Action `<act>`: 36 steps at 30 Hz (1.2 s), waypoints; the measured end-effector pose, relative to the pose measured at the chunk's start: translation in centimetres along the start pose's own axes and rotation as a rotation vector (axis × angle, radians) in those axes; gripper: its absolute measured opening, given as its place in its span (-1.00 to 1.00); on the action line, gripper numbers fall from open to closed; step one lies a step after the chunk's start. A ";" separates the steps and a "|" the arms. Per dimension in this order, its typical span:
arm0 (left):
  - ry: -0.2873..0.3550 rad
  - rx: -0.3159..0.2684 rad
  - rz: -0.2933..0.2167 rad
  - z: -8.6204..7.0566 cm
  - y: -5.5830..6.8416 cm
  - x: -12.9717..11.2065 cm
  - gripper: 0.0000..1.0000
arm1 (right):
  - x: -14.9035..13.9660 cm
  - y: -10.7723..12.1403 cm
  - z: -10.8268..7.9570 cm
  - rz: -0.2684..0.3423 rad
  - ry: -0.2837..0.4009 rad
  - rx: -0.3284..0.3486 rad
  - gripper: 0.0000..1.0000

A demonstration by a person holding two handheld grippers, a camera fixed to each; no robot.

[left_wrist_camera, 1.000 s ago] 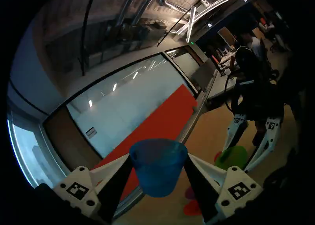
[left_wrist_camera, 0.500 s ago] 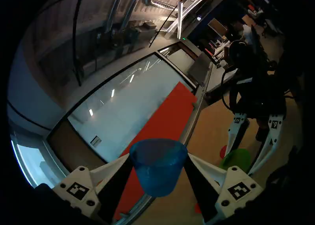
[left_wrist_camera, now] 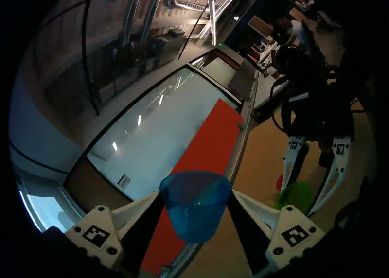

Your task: Pour water

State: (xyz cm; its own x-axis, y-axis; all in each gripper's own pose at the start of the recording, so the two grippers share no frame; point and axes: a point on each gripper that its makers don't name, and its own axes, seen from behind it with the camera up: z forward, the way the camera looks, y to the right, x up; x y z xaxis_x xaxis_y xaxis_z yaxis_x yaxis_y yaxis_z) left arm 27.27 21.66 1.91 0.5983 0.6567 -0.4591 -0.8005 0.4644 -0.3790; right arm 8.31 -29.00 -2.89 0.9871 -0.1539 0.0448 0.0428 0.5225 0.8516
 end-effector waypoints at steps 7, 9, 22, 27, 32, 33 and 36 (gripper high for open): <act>-0.004 0.000 0.043 0.0 -0.1 0.3 0.72 | 0.1 0.0 0.1 -0.005 0.000 -0.001 0.82; -0.007 -0.001 0.053 -0.1 -0.2 0.4 0.72 | 0.1 0.0 0.1 -0.006 0.001 -0.001 0.82; -0.010 0.006 0.104 -0.2 -0.4 0.8 0.72 | 0.2 0.0 0.1 -0.011 0.000 -0.001 0.81; -0.011 0.009 0.119 -0.3 -0.5 0.8 0.72 | 0.3 0.0 0.2 -0.013 0.000 0.000 0.81; -0.013 0.010 0.135 -0.3 -0.6 0.8 0.72 | 0.3 -0.1 0.2 -0.015 -0.002 -0.001 0.81; -0.013 0.010 0.139 -0.3 -0.6 0.8 0.72 | 0.3 -0.1 0.2 -0.015 -0.002 -0.001 0.81; -0.014 0.012 0.151 -0.2 -0.7 0.8 0.72 | 0.3 -0.1 0.2 -0.015 -0.002 0.000 0.81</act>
State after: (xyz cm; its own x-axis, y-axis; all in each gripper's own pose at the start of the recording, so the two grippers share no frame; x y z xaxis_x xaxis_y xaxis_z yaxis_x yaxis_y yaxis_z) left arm 28.33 21.74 1.62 0.4709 0.7276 -0.4988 -0.8816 0.3671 -0.2967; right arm 8.60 -29.29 -2.82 0.9860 -0.1634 0.0329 0.0577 0.5197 0.8524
